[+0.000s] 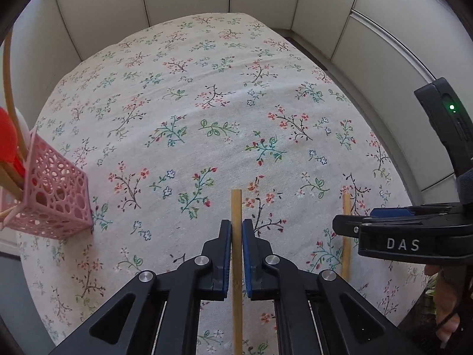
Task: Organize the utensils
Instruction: 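Grasp one chopstick with the left tool while the right tool grasps the other, then lift both chopsticks over the pink holder and release them inside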
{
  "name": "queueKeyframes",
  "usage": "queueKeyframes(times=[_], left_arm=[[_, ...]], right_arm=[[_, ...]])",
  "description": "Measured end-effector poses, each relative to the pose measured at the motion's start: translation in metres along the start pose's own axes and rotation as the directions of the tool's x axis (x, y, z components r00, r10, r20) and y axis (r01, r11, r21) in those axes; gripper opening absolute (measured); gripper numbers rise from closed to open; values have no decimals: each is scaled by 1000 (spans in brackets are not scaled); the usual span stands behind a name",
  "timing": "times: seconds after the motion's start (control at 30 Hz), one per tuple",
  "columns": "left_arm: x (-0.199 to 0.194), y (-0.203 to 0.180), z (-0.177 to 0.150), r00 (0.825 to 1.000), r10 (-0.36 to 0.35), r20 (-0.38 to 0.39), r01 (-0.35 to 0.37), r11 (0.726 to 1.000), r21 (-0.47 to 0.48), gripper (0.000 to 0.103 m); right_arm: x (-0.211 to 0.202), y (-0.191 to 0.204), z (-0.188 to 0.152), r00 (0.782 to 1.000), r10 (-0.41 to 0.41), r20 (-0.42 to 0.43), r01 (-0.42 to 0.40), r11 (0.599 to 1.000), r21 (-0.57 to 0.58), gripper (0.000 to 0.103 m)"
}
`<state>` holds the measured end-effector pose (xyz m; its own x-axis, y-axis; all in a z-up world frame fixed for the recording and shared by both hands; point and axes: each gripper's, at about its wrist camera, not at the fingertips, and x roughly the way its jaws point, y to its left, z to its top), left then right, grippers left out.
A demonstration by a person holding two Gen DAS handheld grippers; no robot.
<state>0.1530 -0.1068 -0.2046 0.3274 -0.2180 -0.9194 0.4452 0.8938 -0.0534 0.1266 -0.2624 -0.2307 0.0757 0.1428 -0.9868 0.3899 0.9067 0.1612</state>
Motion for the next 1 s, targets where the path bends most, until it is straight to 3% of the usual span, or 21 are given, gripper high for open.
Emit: queueKeyframes(times=[0.2, 0.33, 0.53, 0.6, 0.8, 1.0], left_arm=[[-5, 15, -8, 1000, 9, -5, -9, 1000, -22, 7], [-8, 19, -11, 1000, 11, 0, -11, 1000, -24, 7], [-10, 24, -14, 1000, 16, 7, -16, 999, -35, 7], [-12, 25, -15, 1000, 17, 10, -17, 999, -38, 7], [-21, 25, -18, 999, 30, 38, -28, 999, -37, 7], [-49, 28, -22, 992, 40, 120, -34, 998, -46, 7]], right_arm=[[6, 24, 0, 996, -81, 41, 83, 995, -59, 61], [7, 37, -2, 989, -131, 76, 137, 986, -91, 41], [6, 44, -5, 987, -131, 94, 141, 984, -107, 16], [6, 42, -6, 987, -126, 96, 136, 984, -115, 12], [0, 37, -8, 992, -71, 102, 82, 991, -110, 8], [-35, 38, -23, 982, -16, 188, 41, 991, -129, 8]])
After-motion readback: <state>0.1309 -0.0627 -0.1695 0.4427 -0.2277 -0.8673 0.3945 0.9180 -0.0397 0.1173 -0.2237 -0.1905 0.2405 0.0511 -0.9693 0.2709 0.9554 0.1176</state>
